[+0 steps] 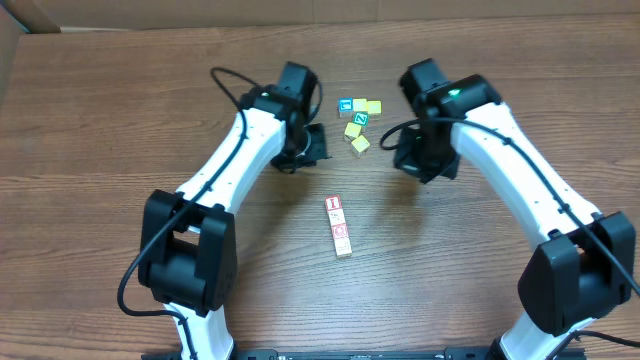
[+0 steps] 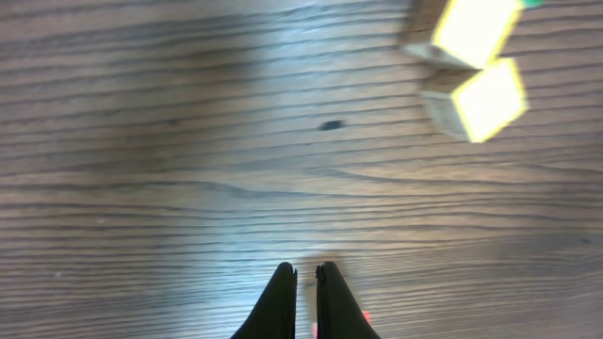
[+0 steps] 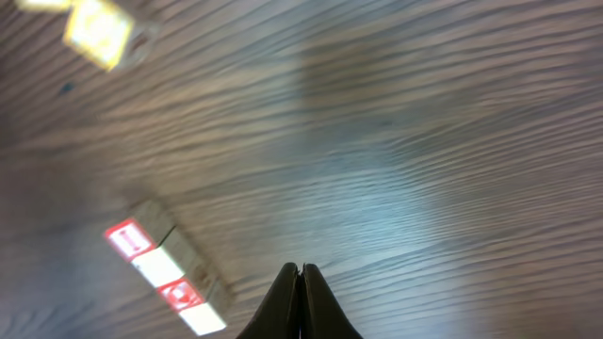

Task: Flip 4 blocks
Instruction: 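Lift both grippers away from the column toward the table edges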

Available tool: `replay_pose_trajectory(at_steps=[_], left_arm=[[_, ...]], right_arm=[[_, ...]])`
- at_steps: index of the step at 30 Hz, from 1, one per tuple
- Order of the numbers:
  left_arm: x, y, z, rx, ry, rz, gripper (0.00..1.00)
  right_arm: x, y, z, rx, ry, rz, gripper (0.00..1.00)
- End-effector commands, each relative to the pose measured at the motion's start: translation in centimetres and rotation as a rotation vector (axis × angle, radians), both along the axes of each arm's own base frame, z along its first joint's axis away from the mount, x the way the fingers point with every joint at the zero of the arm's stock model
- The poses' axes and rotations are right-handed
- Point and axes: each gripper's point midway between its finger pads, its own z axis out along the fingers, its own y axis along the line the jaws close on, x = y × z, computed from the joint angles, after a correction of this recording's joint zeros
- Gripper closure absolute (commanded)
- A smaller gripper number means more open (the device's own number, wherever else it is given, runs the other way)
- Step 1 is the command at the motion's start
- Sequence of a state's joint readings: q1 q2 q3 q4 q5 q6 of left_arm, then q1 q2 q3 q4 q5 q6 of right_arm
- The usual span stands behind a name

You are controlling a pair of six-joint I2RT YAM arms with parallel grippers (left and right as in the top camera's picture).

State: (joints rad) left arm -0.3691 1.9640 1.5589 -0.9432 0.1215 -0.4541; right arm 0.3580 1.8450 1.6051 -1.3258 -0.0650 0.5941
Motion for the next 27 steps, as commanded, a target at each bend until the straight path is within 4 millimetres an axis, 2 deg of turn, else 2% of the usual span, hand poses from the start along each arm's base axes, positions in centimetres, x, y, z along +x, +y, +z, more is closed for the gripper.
replay_pose_trajectory(at_steps=[1, 5, 6, 7, 9, 11, 12, 16, 18, 22, 27], left_arm=[[0.6, 0.0, 0.2, 0.069, -0.037, 0.028, 0.96], [1.1, 1.4, 1.0, 0.164, -0.068, 0.045, 0.96], [1.5, 2.3, 2.1, 0.186, -0.073, 0.062, 0.96], [1.8, 3.1, 3.3, 0.202, -0.080, 0.080, 0.96], [2.5, 4.8, 5.6, 0.220, -0.094, 0.119, 0.93], [3.2, 6.4, 7.6, 0.221, -0.105, 0.161, 0.85], [3.5, 7.3, 8.5, 0.217, -0.111, 0.185, 0.81], [4.0, 10.5, 10.1, 0.213, -0.109, 0.259, 0.23], [3.8, 11.7, 10.0, 0.220, -0.093, 0.286, 0.01], [3.5, 13.6, 9.9, 0.228, -0.067, 0.326, 0.00], [3.5, 13.9, 9.9, 0.228, -0.064, 0.332, 0.00]], right_arm=[[0.8, -3.8, -0.2, -0.053, -0.006, -0.060, 0.96], [1.8, -7.4, -0.2, -0.055, -0.015, -0.120, 0.96], [2.6, -8.8, -0.2, -0.057, -0.037, -0.124, 0.84], [3.2, -9.8, -0.2, -0.068, -0.060, -0.125, 0.59], [4.2, -11.5, -0.1, -0.091, -0.099, -0.140, 0.22], [4.9, -13.0, 0.0, -0.107, -0.127, -0.177, 0.00], [5.1, -13.4, 0.1, -0.106, -0.134, -0.188, 0.00], [5.2, -14.7, 0.1, -0.108, -0.137, -0.221, 0.00], [5.2, -15.0, 0.1, -0.109, -0.136, -0.230, 0.00], [5.2, -15.1, 0.1, -0.109, -0.136, -0.232, 0.00], [5.2, -15.1, 0.1, -0.109, -0.136, -0.232, 0.00]])
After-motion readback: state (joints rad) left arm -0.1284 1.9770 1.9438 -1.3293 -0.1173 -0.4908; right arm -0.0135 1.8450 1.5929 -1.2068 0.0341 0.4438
